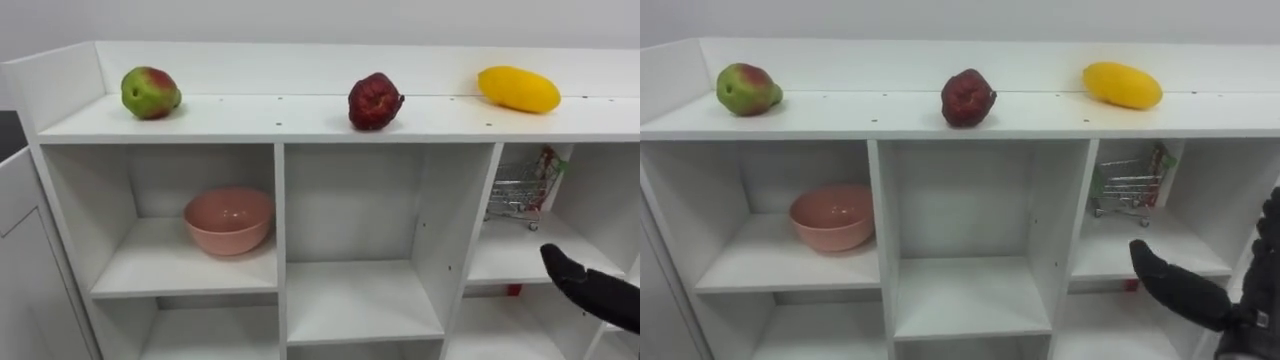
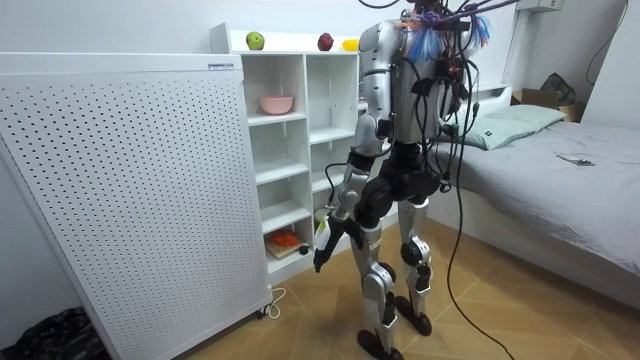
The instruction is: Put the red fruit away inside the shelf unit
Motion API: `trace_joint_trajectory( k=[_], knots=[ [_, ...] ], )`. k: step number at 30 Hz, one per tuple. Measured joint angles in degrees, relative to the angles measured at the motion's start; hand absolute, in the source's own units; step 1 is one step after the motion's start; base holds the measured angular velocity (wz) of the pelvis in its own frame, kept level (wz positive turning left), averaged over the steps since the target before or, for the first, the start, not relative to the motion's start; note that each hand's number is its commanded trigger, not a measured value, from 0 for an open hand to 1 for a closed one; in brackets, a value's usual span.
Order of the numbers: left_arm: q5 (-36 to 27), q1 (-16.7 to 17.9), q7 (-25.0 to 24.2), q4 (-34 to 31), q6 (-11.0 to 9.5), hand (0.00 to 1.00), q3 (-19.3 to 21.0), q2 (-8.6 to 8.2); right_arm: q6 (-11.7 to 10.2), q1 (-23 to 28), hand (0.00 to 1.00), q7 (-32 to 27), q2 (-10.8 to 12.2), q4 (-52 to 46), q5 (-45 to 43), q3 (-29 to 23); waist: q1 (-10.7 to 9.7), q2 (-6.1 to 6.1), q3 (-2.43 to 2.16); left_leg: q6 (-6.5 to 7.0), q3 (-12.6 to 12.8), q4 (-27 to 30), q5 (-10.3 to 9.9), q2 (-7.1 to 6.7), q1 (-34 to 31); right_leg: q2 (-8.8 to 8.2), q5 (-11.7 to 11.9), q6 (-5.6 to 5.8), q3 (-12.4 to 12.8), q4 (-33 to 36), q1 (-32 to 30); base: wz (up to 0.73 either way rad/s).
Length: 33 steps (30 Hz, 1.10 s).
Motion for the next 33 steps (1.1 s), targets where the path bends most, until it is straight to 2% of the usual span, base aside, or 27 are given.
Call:
trace_joint_trajectory(
  k=[2,6,13,16,22,24,27,33],
  knots=[
    [0.1,-0.5,0.0,0.1,0.1,0.00,-0.6,0.00,0.0,-1.7,0.00,-0.2,0.0,0.0,0.0,1.1,0.1,-0.58,-0.20,0.00,-0.1,0.0,0.0,0.01,-0.1,-0.02,0.0,0.00,-0.1,0.0,-0.1,0.00],
    [0.2,-1.1,0.0,0.0,0.1,0.00,-0.7,0.25,0.0,-5.6,0.00,0.2,0.0,-0.7,0.1,1.9,1.1,-0.99,-0.22,0.00,-0.1,0.1,0.0,0.01,-0.1,-0.05,0.0,-0.01,-0.1,0.0,0.0,0.01],
    [0.1,-1.5,-1.7,0.0,0.1,0.00,-1.1,0.63,0.1,-12.6,0.00,4.2,-0.3,-1.1,0.6,4.5,2.5,-1.16,0.13,0.00,-0.7,0.8,0.0,0.03,-1.0,-0.15,0.1,-0.11,-0.9,0.0,-0.1,0.06],
    [0.2,-1.4,-1.8,-0.1,0.1,0.00,-1.9,0.66,0.3,-14.9,0.00,5.6,-0.4,-1.2,0.7,4.7,2.7,-1.22,0.10,0.00,-1.4,0.8,0.0,0.02,-1.3,-0.19,0.1,-0.11,-1.7,-0.1,-0.1,0.10],
    [0.1,-2.3,-1.8,-0.2,1.4,0.00,-1.9,0.64,1.1,-19.1,0.00,6.5,-0.4,-1.2,0.6,5.2,3.7,-0.68,0.42,0.00,-1.8,1.0,0.0,0.00,-1.8,-0.32,0.1,-0.10,-2.5,-0.2,-0.2,0.06],
    [0.2,-2.8,-1.8,-0.2,1.8,0.00,-1.9,0.63,1.6,-20.0,0.00,6.6,-0.4,-1.1,1.1,5.2,4.0,-0.70,0.41,0.00,-2.1,1.2,0.0,0.00,-2.0,-0.41,0.1,-0.11,-3.5,-0.2,-0.2,0.09],
    [0.1,-3.4,-1.8,-0.8,2.1,0.00,-1.9,0.58,2.0,-22.6,0.00,7.0,-0.5,0.0,3.2,5.2,4.3,-0.73,0.40,0.00,-2.8,1.5,0.0,-0.02,-2.4,-0.44,0.1,-0.11,-3.8,-0.2,-0.2,0.08],
    [0.1,-3.3,-1.9,-1.4,2.2,0.00,-2.0,0.91,3.1,-24.6,0.00,7.6,-4.5,2.4,7.4,5.4,4.3,-1.48,0.31,-0.03,-3.4,2.0,0.0,-0.01,-2.9,-0.53,0.1,-0.11,-4.7,-0.2,-0.2,0.06]
  ],
)
